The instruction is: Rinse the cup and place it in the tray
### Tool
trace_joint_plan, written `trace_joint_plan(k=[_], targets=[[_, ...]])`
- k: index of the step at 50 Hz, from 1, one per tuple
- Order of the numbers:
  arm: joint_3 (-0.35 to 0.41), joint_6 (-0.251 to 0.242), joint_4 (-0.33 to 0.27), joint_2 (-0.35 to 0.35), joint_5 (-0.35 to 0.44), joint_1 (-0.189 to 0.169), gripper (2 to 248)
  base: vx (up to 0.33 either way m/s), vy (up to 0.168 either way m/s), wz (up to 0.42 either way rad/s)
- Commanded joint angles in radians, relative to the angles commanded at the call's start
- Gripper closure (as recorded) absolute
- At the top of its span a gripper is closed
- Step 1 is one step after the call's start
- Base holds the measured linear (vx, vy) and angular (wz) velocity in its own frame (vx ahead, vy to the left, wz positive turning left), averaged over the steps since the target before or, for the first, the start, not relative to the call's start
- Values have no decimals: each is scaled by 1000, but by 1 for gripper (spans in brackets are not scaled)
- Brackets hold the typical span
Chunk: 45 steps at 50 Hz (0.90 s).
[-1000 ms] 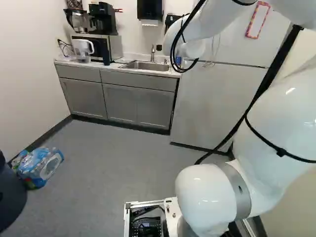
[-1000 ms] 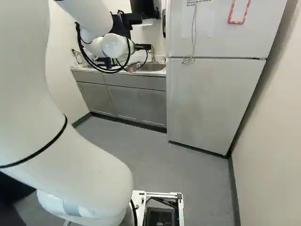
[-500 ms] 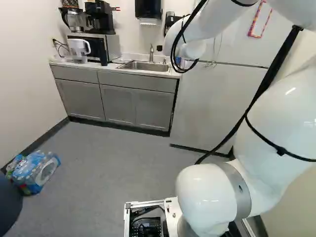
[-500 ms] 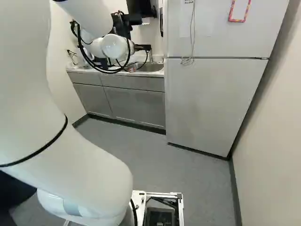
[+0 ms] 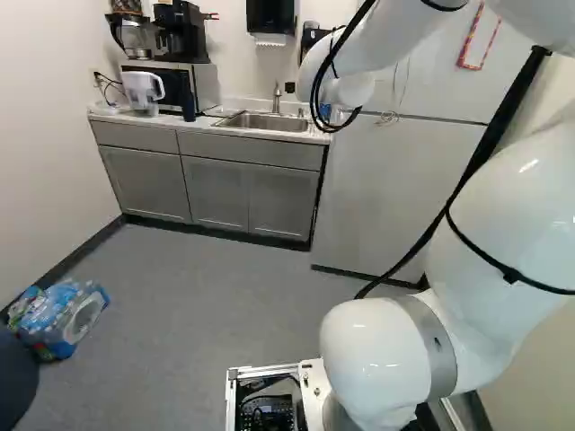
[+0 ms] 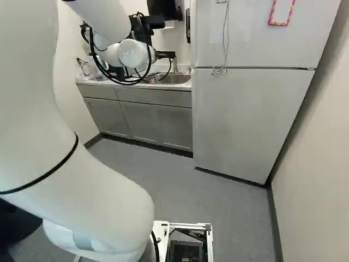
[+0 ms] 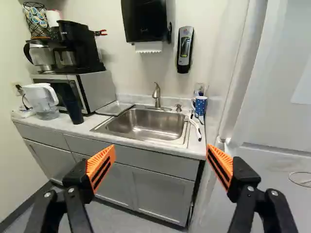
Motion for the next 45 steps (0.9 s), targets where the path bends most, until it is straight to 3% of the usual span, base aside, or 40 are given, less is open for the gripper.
trace_joint_plan(k=[45], targets=[[0, 0, 0, 0, 0, 0, 3, 69, 28, -9]])
